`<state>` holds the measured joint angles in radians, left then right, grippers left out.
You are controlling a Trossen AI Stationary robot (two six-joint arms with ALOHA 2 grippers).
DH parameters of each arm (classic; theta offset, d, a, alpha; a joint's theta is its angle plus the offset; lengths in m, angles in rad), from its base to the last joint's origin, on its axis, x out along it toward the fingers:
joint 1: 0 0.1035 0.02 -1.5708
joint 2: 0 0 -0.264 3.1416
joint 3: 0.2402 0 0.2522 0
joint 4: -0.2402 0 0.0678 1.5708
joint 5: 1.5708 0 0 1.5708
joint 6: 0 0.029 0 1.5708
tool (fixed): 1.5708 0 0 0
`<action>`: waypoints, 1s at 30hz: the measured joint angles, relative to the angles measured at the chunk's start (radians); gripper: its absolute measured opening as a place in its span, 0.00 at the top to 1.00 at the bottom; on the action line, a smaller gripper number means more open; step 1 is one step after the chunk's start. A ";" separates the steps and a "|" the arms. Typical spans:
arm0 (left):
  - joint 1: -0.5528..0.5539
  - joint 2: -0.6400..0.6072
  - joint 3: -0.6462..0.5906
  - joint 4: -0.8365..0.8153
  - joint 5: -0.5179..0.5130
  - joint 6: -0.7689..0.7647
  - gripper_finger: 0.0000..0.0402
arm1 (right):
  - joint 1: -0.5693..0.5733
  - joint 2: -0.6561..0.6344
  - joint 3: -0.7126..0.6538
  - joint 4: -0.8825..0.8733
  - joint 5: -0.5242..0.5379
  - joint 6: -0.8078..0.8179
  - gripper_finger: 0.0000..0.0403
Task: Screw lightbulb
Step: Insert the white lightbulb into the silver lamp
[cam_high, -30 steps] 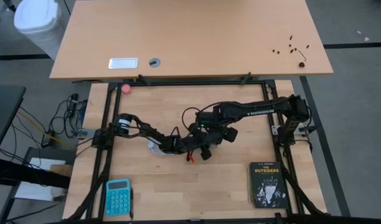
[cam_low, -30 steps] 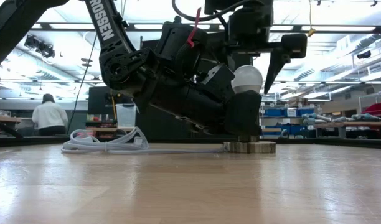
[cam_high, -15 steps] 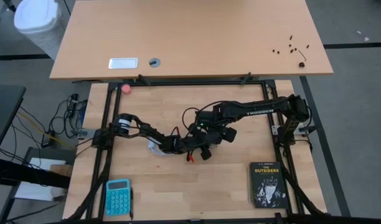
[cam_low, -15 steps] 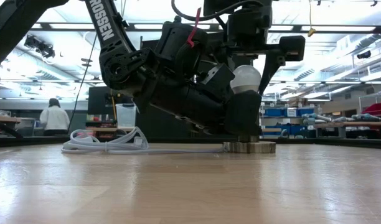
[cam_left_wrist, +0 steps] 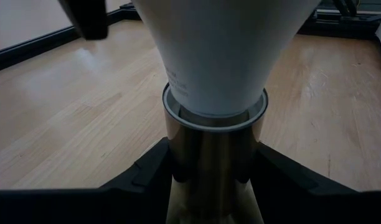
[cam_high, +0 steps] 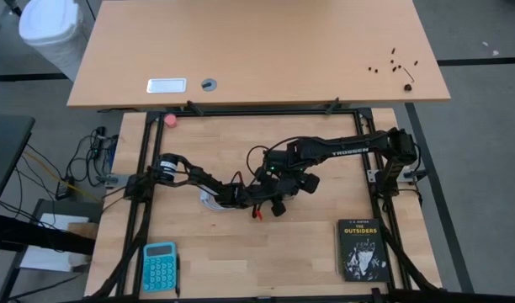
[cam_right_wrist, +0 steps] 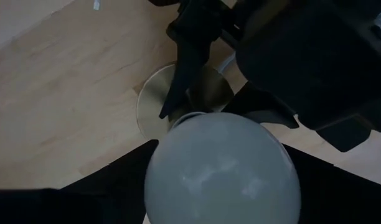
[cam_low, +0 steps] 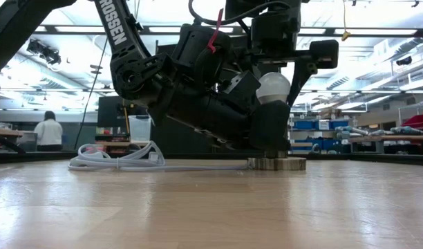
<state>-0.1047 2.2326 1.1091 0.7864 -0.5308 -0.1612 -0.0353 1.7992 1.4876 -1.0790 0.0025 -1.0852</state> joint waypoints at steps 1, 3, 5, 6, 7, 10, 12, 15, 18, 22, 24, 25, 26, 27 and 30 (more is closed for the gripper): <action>0.000 0.000 0.000 0.000 0.000 0.000 0.54 | 0.000 0.000 0.000 0.001 0.000 0.011 0.24; 0.000 0.000 0.000 0.000 0.000 0.000 0.54 | -0.002 0.000 0.000 0.000 -0.002 0.027 0.24; 0.000 0.000 0.000 0.000 0.000 0.000 0.54 | -0.006 0.000 0.000 0.000 -0.003 0.035 0.24; 0.000 0.000 0.000 0.000 0.000 0.000 0.54 | -0.008 0.000 0.000 -0.001 -0.003 0.035 0.24; 0.000 0.000 0.000 0.000 0.000 0.000 0.54 | -0.011 0.000 0.000 -0.003 -0.003 0.035 0.24; 0.000 0.000 0.000 0.000 0.000 0.000 0.54 | -0.014 0.000 0.000 -0.006 -0.003 0.036 0.24; 0.000 0.000 0.000 0.000 0.000 0.000 0.54 | -0.014 0.000 0.000 -0.006 -0.003 0.036 0.23; 0.000 0.000 0.000 0.000 0.000 0.000 0.54 | -0.014 0.000 0.000 -0.003 -0.007 0.040 0.21; 0.000 0.000 0.000 0.000 0.000 0.000 0.54 | -0.014 0.000 -0.021 0.018 -0.008 0.049 0.20; 0.000 0.000 0.000 0.000 0.000 0.000 0.54 | -0.014 0.000 -0.056 0.053 -0.001 0.055 0.19; 0.000 0.000 0.000 0.000 0.000 0.000 0.54 | -0.014 0.000 -0.057 0.057 0.000 0.055 0.20; 0.000 0.000 0.000 0.000 0.000 0.000 0.54 | -0.014 0.000 -0.057 0.057 0.000 0.057 0.20; 0.000 0.000 0.000 0.000 0.000 0.000 0.54 | -0.014 0.000 -0.057 0.057 -0.001 0.057 0.20; 0.000 0.000 0.000 0.000 0.000 0.000 0.54 | -0.014 0.000 -0.057 0.057 -0.001 0.057 0.21; 0.000 0.000 0.000 0.000 0.000 0.000 0.54 | -0.014 0.000 -0.057 0.057 -0.002 0.057 0.23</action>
<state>-0.1047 2.2326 1.1091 0.7868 -0.5312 -0.1614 -0.0494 1.7992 1.4303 -1.0218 0.0006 -1.0286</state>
